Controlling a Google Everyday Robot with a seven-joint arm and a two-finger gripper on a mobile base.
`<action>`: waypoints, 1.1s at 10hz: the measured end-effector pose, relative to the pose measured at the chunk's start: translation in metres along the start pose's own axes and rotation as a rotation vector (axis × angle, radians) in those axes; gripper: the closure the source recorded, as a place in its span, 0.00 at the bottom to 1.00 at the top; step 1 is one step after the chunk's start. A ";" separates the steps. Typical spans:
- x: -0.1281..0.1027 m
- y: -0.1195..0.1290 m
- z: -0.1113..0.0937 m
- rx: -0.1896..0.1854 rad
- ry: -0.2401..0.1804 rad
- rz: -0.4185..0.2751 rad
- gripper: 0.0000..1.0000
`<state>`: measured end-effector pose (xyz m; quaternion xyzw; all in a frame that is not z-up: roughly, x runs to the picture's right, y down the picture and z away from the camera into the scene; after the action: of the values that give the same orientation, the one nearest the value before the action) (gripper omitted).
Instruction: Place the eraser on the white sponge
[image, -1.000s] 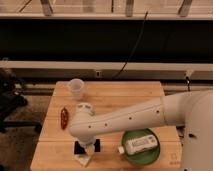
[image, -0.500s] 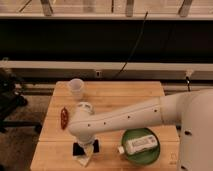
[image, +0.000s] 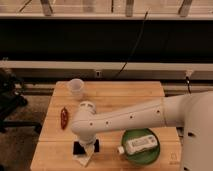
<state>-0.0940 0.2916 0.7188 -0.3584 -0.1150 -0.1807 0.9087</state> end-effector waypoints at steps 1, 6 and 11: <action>0.000 0.000 -0.001 0.001 -0.001 -0.001 0.20; 0.004 0.000 -0.008 0.008 0.000 0.005 0.20; 0.009 -0.001 -0.017 0.031 0.001 0.018 0.25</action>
<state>-0.0852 0.2767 0.7106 -0.3452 -0.1141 -0.1707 0.9158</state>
